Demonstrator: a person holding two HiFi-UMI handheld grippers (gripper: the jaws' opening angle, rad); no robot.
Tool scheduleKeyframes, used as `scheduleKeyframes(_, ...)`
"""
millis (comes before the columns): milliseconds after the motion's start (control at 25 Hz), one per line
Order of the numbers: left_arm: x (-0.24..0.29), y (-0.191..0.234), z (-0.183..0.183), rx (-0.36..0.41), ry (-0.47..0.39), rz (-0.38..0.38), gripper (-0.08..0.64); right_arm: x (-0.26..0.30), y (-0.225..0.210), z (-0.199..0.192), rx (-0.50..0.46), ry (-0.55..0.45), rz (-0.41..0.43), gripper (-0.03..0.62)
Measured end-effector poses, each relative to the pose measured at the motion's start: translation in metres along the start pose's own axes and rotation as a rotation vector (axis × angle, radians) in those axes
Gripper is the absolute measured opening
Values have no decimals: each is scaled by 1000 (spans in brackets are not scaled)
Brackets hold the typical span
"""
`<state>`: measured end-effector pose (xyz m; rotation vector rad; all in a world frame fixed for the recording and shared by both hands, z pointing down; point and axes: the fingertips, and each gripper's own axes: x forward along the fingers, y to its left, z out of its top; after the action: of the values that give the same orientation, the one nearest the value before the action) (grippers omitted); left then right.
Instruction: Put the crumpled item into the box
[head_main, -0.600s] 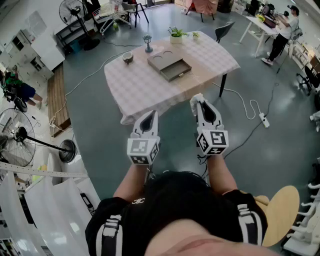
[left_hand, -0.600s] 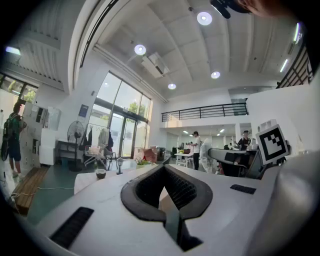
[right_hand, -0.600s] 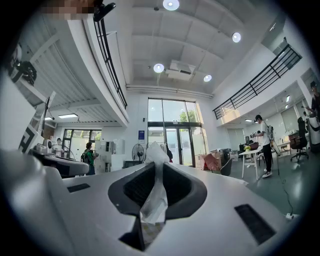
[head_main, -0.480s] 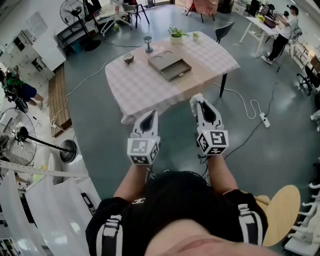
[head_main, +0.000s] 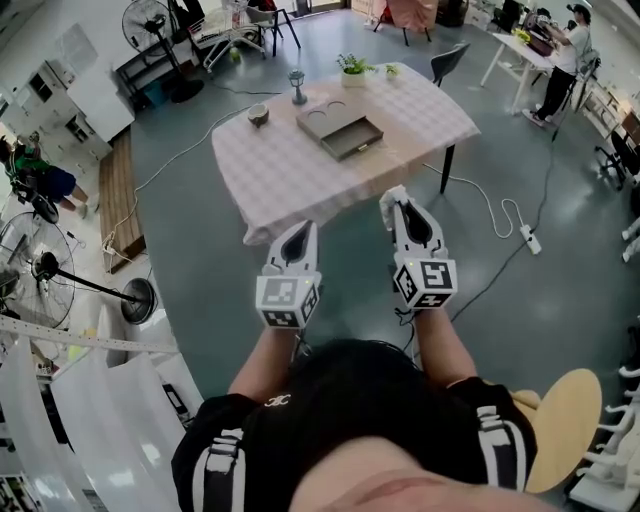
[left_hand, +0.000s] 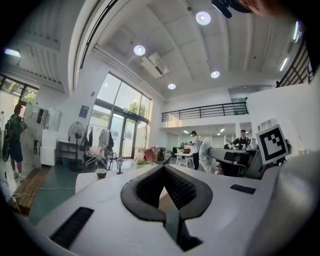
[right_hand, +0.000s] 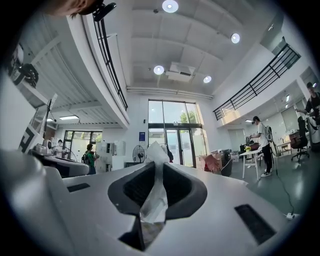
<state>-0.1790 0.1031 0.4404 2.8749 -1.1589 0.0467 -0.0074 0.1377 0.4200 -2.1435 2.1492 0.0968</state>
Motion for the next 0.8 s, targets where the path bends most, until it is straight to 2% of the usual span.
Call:
scheduleKeyframes(360, 21, 16, 2, 5, -4, -13, -9, 23, -2, -2, -5, 1, -15, 54)
scheduleKeyframes(600, 44, 17, 0, -6, 11, -33, -9, 38, -16, -7, -1, 11, -25, 54)
scheduleKeyframes(800, 78, 26, -11, 1, 26, -20, -9, 66, -38, -16, 3, 4, -23, 54)
